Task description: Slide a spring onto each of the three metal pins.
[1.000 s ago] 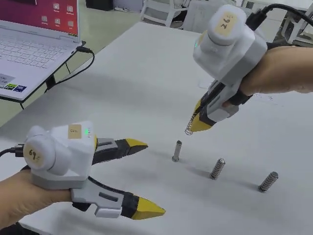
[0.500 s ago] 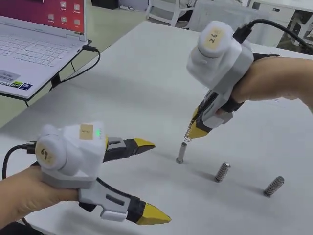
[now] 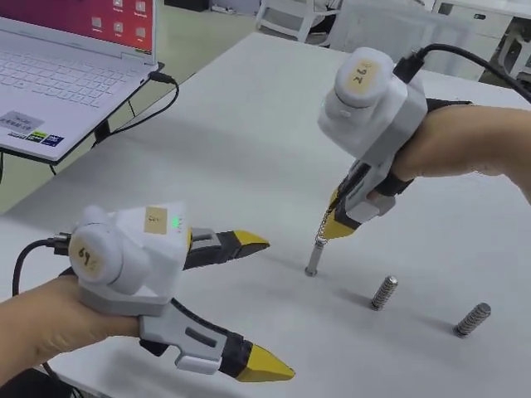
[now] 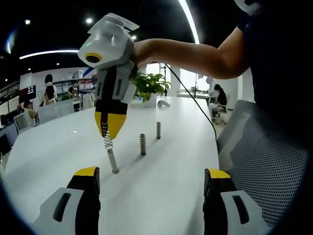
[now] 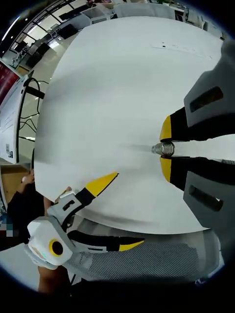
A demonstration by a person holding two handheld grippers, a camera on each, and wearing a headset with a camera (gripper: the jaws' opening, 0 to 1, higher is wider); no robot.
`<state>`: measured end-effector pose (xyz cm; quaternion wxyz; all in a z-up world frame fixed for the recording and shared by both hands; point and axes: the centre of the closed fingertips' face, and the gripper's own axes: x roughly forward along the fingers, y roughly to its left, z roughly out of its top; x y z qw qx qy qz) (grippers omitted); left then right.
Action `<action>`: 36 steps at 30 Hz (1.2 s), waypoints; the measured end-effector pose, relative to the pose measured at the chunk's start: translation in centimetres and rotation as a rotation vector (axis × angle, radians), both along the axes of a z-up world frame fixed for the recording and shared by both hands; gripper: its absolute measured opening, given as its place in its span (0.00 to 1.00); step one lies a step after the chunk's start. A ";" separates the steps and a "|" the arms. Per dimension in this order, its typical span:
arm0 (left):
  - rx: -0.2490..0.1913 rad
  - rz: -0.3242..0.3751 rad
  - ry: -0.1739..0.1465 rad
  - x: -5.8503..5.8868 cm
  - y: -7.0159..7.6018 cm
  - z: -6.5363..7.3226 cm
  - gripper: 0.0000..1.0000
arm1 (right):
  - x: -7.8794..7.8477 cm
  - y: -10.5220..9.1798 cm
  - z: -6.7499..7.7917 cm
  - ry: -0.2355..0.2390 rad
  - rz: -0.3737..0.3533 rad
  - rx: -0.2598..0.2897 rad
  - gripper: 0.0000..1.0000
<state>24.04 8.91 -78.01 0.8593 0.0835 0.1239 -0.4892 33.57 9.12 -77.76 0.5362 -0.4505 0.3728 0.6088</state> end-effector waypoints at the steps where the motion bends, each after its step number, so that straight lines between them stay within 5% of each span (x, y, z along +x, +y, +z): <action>1: 0.001 0.000 0.001 0.0 0.0 0.0 0.84 | 0.0 0.0 -0.1 0.001 0.000 0.000 0.08; 36: 0.006 0.006 0.009 -0.1 0.6 -0.1 0.80 | -0.8 0.1 -3.6 0.046 -0.013 -0.046 0.08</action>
